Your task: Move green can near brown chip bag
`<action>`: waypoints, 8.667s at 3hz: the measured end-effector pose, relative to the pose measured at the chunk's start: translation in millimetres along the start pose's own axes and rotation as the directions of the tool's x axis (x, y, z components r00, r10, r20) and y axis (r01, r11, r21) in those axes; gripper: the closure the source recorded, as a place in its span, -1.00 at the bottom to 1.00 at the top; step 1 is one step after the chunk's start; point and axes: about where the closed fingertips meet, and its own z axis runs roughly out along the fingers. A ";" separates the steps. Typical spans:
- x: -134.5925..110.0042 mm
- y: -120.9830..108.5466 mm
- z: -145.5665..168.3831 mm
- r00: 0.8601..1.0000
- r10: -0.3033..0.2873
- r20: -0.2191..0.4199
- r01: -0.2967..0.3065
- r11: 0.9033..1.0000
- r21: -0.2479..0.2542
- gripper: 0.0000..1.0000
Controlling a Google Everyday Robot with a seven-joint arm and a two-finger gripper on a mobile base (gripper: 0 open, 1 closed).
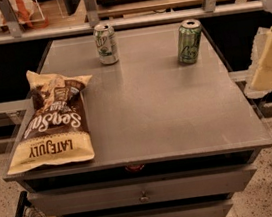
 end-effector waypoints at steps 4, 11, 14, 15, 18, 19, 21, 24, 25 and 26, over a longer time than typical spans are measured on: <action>18.7 -38.7 77.6 0.963 0.162 0.214 -0.144 0.985 -0.098 -1.00; 17.4 -104.4 158.2 0.865 0.298 0.404 -0.268 0.955 -0.129 -1.00; 53.6 -150.3 203.3 0.797 0.404 0.449 -0.435 0.900 -0.037 -1.00; 55.9 -171.3 220.8 0.769 0.413 0.488 -0.468 0.884 -0.010 -1.00; 22.8 -212.1 268.7 0.699 0.404 0.590 -0.473 0.880 -0.044 -1.00; 3.7 -214.9 276.1 0.696 0.388 0.605 -0.440 0.895 -0.067 -0.98; -18.7 -207.7 277.7 0.701 0.362 0.614 -0.387 0.917 -0.097 -0.18; -44.7 -199.2 223.9 0.697 0.293 0.654 -0.272 0.953 -0.136 1.00; -44.7 -199.1 224.0 0.697 0.293 0.654 -0.272 0.953 -0.136 1.00; -56.5 -182.0 211.0 0.674 0.278 0.684 -0.215 0.960 -0.178 1.00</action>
Offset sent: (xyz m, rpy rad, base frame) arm 0.0036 -0.0124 -0.0087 0.0819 0.0083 -0.0343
